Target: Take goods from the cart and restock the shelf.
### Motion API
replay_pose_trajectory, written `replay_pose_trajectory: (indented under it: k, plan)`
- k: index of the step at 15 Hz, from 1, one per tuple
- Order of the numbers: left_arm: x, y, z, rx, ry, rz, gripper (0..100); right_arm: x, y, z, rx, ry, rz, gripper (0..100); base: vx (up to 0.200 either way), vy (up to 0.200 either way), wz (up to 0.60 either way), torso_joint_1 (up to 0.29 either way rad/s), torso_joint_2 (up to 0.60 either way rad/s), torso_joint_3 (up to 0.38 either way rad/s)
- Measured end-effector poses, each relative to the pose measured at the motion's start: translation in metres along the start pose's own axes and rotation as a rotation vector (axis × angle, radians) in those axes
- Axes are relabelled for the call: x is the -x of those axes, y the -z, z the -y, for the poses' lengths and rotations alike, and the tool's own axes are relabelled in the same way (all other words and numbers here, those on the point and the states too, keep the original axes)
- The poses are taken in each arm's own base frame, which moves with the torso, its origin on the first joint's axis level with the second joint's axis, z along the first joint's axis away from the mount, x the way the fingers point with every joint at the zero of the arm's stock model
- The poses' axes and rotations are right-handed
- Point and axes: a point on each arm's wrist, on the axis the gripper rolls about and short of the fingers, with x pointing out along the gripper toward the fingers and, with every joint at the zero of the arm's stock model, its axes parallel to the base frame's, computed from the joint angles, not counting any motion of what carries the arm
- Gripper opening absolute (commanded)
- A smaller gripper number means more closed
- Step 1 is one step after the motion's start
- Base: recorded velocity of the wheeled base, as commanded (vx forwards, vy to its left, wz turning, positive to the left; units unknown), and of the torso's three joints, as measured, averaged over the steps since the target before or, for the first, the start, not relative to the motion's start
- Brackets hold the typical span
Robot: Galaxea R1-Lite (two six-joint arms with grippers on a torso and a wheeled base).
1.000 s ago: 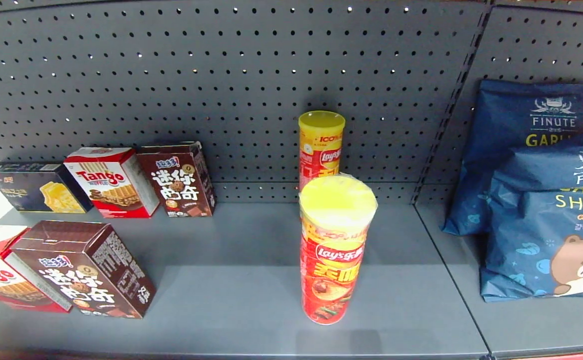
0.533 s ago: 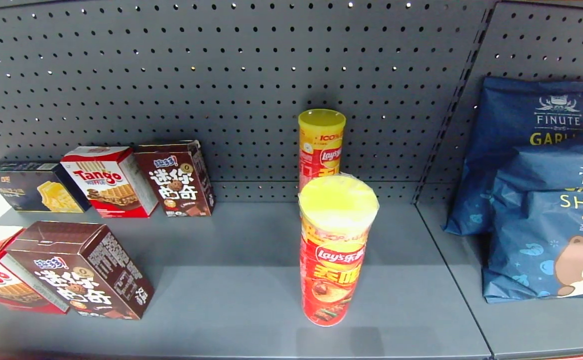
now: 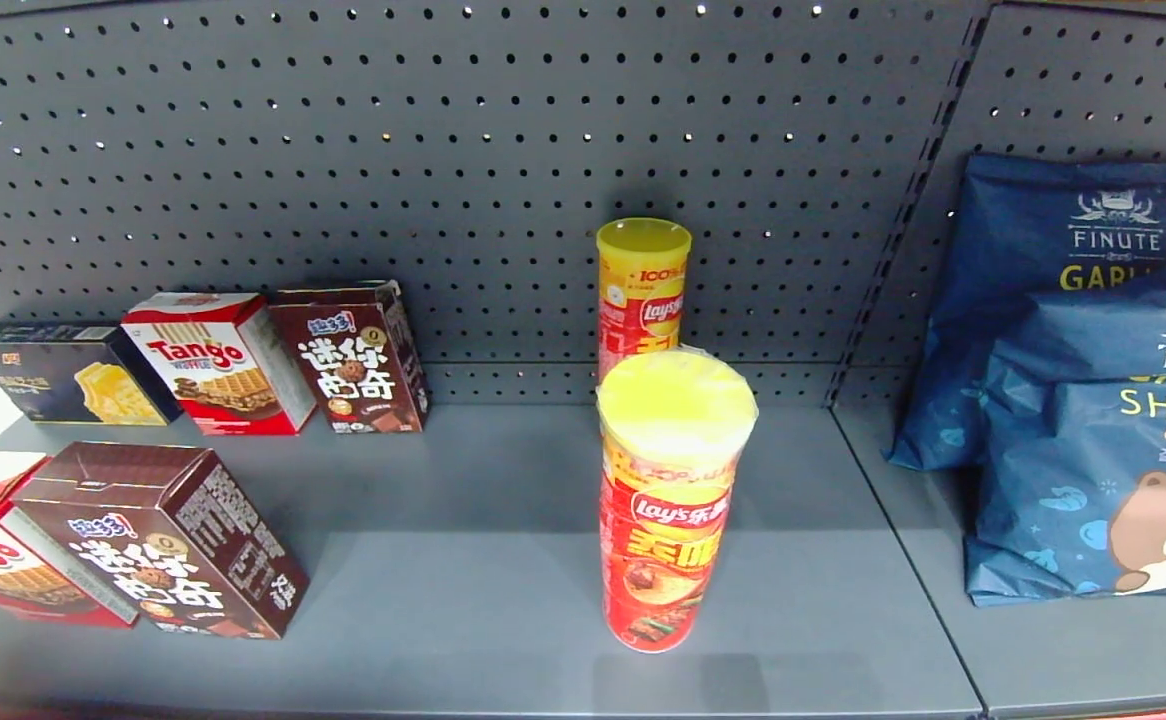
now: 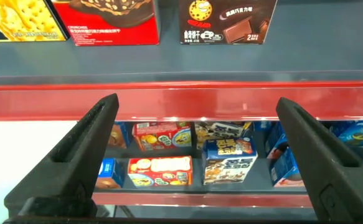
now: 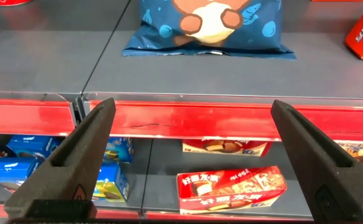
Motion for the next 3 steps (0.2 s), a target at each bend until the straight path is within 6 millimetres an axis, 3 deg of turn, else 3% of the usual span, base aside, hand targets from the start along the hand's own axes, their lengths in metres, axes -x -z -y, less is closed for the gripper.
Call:
replay_pose_trajectory:
  k: [3]
  plan:
    - [0.0, 0.0, 0.0, 0.0, 0.0, 0.0, 100, 0.0, 0.0, 0.0, 0.001, 0.0, 0.0, 100, 0.0, 0.0, 0.0, 0.0, 0.0, 0.0]
